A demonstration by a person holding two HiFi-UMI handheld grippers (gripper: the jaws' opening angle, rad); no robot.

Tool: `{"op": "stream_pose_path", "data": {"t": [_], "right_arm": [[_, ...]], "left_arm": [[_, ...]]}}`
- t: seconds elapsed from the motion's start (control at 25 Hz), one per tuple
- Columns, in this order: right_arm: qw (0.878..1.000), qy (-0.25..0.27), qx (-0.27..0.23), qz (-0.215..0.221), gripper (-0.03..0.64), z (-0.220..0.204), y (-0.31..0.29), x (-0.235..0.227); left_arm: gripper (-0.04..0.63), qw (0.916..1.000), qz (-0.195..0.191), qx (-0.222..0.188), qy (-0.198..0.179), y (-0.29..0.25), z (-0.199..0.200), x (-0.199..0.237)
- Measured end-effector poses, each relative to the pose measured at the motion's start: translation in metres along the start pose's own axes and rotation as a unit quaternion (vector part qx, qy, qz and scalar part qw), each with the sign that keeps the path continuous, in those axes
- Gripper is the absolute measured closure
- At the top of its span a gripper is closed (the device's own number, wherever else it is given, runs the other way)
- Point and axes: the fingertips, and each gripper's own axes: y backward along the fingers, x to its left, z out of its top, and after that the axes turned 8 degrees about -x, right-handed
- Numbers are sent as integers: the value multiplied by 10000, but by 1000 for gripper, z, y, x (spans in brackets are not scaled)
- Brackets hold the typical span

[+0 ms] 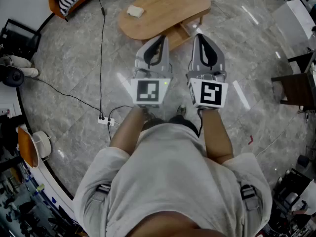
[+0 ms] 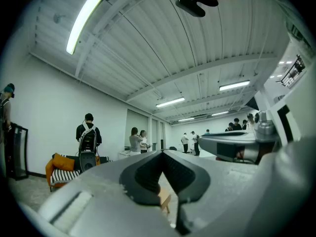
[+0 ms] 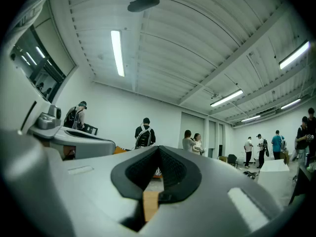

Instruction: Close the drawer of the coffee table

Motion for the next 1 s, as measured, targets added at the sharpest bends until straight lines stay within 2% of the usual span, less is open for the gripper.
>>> {"op": "stream_pose_path", "data": {"t": [0.28, 0.48, 0.6, 0.84, 1.0], "right_arm": [[9999, -66, 78, 48, 611, -11, 13, -20], [9997, -225, 87, -5, 611, -23, 17, -49], [9996, -240, 118, 59, 611, -33, 19, -70], [9986, -367, 286, 243, 611, -55, 20, -109], [9986, -383, 278, 241, 611, -64, 12, -125]], "left_arm": [[574, 9999, 59, 156, -24, -7, -14, -18], [575, 9994, 56, 285, -208, -21, -29, -35], [574, 9990, 183, 364, -168, -31, -37, -47], [574, 9977, 164, 478, -447, -54, -52, -71], [575, 9979, 242, 504, -322, -69, -60, -77]]}}
